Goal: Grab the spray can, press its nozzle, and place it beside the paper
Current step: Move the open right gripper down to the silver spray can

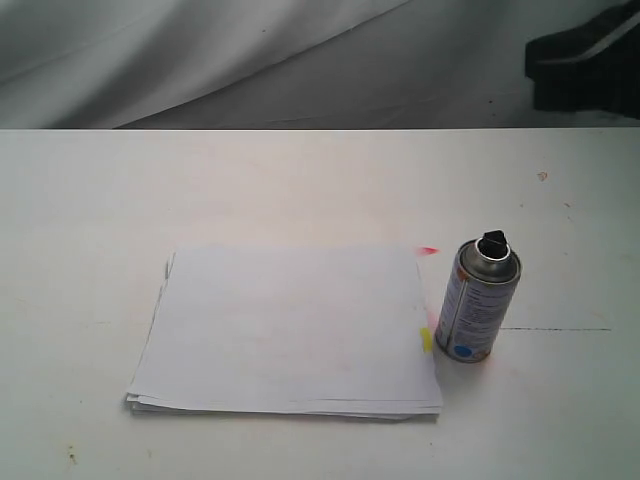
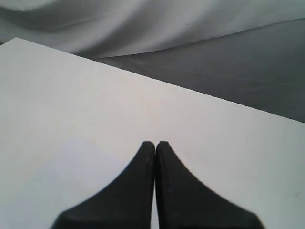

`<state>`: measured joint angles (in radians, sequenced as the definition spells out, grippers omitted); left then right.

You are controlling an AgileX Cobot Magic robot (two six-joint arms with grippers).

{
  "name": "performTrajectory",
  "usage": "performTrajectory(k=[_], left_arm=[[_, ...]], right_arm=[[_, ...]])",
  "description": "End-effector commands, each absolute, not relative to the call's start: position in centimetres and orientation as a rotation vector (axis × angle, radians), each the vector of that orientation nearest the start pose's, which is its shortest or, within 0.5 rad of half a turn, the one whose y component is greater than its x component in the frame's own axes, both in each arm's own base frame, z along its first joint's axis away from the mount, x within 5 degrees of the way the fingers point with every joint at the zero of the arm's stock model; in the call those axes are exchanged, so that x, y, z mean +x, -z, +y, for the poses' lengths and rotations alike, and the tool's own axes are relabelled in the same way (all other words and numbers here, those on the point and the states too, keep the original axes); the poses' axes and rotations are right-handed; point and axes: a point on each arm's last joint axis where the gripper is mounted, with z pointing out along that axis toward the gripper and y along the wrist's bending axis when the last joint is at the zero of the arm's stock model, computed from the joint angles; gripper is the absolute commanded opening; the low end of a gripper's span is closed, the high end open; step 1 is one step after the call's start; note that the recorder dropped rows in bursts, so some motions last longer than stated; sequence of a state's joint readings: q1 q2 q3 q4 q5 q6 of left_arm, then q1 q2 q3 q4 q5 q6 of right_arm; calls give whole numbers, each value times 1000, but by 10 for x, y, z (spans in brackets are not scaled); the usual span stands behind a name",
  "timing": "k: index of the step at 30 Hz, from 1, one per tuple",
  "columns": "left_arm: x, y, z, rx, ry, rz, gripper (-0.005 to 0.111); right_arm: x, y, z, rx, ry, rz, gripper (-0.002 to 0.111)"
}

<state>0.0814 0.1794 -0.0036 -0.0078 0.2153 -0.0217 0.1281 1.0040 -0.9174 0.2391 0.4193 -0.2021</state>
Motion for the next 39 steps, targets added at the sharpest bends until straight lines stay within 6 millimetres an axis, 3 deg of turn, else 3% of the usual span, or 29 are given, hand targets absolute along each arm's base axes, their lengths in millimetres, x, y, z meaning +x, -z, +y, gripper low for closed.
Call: performTrajectory(k=[1,8,12,17,26,33,39], left_arm=[[67,-183,5,-108,-26,1865,1],[67,-183,5,-108,-26,1865,1],[67,-183,5,-108,-26,1865,1],[67,-183,5,-108,-26,1865,1],[67,-183,5,-108,-26,1865,1],[67,-183,5,-108,-26,1865,1],[67,-183,5,-108,-26,1865,1]], right_arm=[[209,-333,52,-219,-236,1999,0],[184,-277,64,-179,-331,1970,0],[166,-233,59,-144,-329,2010,0],[153,-205,51,-91,-320,2025,0],[136,-174,33,-1,-220,1971,0],[151,-148,29,12,-66,2042,0],[159,-130,31,70,-68,2083,0]])
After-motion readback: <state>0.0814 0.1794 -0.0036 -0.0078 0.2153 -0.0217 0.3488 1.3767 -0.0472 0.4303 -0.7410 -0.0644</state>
